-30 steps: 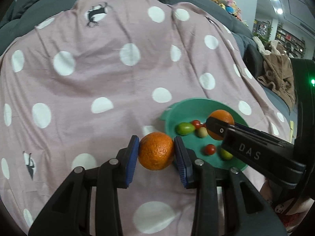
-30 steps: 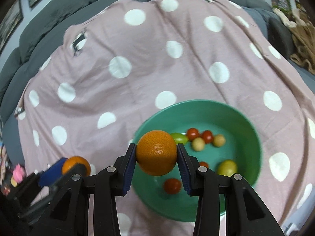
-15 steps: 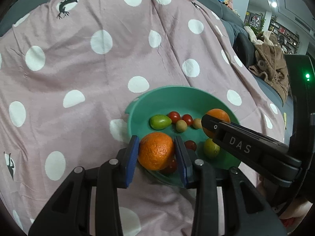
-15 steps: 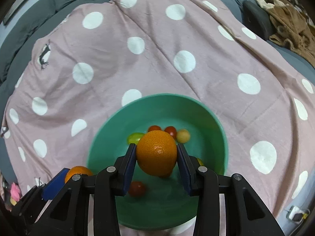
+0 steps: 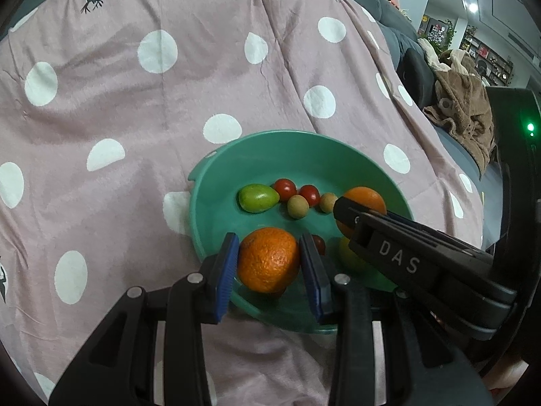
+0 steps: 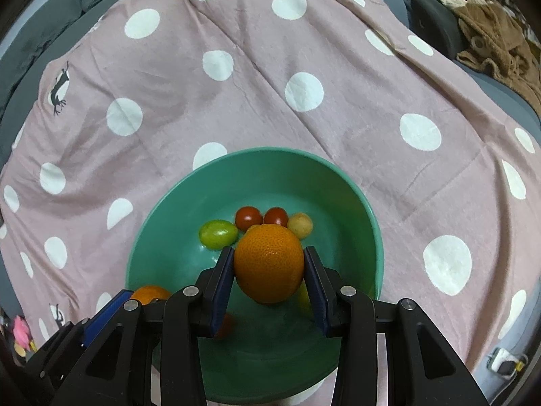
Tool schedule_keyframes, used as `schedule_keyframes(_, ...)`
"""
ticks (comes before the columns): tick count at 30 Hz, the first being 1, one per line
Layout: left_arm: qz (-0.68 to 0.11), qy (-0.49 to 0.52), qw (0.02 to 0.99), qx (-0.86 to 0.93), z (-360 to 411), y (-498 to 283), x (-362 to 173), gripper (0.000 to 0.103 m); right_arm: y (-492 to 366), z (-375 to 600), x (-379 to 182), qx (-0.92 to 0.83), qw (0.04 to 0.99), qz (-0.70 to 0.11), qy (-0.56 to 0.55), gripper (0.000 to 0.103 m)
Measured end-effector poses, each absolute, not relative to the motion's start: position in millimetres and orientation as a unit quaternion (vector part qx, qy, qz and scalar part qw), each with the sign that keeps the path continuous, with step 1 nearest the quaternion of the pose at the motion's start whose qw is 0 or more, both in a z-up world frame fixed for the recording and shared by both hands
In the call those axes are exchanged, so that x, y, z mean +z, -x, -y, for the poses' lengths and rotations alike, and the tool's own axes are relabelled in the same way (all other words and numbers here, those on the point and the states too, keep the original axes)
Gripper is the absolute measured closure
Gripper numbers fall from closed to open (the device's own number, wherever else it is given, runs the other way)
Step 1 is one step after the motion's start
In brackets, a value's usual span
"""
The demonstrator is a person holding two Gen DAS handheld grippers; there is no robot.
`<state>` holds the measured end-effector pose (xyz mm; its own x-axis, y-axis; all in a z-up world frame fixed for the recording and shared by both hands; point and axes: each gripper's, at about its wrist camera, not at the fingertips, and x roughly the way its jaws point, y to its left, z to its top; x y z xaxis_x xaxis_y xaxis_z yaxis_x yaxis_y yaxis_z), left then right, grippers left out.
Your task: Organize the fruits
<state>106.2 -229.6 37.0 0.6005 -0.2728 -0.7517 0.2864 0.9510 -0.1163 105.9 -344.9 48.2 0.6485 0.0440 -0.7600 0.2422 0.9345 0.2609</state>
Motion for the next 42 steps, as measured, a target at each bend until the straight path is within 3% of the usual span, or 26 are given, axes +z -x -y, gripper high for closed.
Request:
schedule_keyframes(27, -0.445, 0.013, 0.879, -0.172, 229.2, -111.4, 27.6, 0.064, -108.4, 347.4, 41.4, -0.081, 0.883, -0.435, -0.156, 0.06)
schedule_keyframes(29, -0.441, 0.016, 0.88, -0.175, 226.9, -110.5, 30.7, 0.058, -107.5, 349.1, 42.7, -0.083, 0.884, -0.431, -0.159, 0.06)
schedule_keyframes(31, -0.427, 0.012, 0.888, -0.168, 224.2, -106.5, 37.8, 0.043, -103.9, 349.6, 48.2, -0.086, 0.891, -0.417, -0.156, 0.058)
schedule_keyframes(34, -0.412, 0.015, 0.896, -0.162, 219.8, -101.4, 49.5, 0.032, -94.2, 351.3, 61.9, -0.076, 0.905, -0.385, -0.166, 0.052)
schedule_keyframes(42, -0.383, 0.001, 0.913, -0.139, 211.2, -87.6, 70.6, 0.015, -82.4, 350.1, 83.8, -0.063, 0.918, -0.35, -0.174, 0.05)
